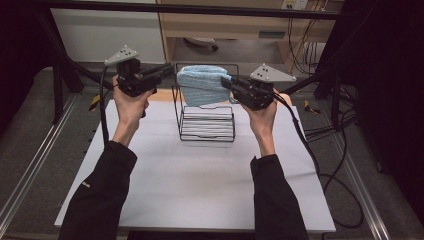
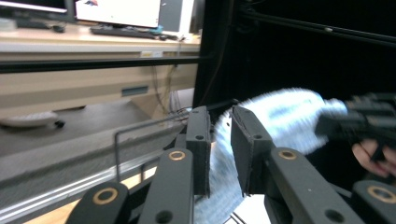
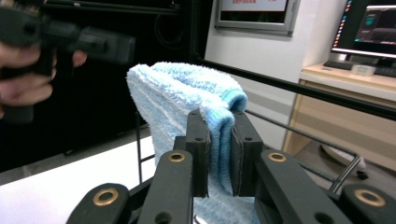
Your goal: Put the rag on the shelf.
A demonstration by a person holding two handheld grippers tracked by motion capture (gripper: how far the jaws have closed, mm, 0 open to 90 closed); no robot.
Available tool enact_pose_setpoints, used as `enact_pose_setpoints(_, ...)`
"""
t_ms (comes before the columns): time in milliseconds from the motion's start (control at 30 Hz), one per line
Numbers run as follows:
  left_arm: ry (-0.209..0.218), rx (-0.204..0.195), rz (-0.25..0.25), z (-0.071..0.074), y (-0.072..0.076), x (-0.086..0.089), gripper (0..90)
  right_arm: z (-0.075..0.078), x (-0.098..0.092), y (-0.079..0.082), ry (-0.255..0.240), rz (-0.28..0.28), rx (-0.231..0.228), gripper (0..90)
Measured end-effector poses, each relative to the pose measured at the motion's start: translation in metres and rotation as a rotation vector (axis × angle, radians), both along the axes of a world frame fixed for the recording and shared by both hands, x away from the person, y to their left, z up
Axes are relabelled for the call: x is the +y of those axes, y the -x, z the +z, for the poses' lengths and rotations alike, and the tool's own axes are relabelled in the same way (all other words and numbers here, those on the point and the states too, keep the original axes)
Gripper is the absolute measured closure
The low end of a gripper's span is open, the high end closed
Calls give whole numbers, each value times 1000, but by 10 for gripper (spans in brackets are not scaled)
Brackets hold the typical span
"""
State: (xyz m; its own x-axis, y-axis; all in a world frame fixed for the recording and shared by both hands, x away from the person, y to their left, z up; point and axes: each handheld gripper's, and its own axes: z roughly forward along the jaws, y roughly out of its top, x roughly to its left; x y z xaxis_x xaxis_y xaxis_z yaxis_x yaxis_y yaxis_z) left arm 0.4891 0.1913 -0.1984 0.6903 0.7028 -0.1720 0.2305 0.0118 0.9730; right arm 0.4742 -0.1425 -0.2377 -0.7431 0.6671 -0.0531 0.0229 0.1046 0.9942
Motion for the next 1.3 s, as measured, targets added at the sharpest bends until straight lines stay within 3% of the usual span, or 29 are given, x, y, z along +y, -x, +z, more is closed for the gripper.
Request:
enact_pose_setpoints(167, -72, 58, 16, 14, -11, -13, 835, -3, 1, 3, 15, 17, -2, 807)
enact_pose_setpoints(300, -78, 109, -14, 11, -17, -24, 871, -4, 1, 5, 25, 19, -3, 806)
enact_pose_setpoints(500, -127, 109, -52, 4, -8, -31, 889, -5, 2, 7, 46, 17, 8, 803)
enact_pose_setpoints(700, -148, 116, -73, 0, -3, -28, 890, -6, 3, 8, 52, 16, 16, 776)
enact_pose_setpoints(967, -192, 119, -88, -14, 3, -34, 893, -3, 0, 13, 44, 16, 49, 603)
enact_pose_setpoints(1100, -202, 115, -87, -18, 5, -35, 894, 0, -4, 17, 27, 15, 44, 502)
enact_pose_setpoints(1300, -213, 112, -89, -24, 7, -35, 894, 11, -9, 19, -28, 12, 57, 470)
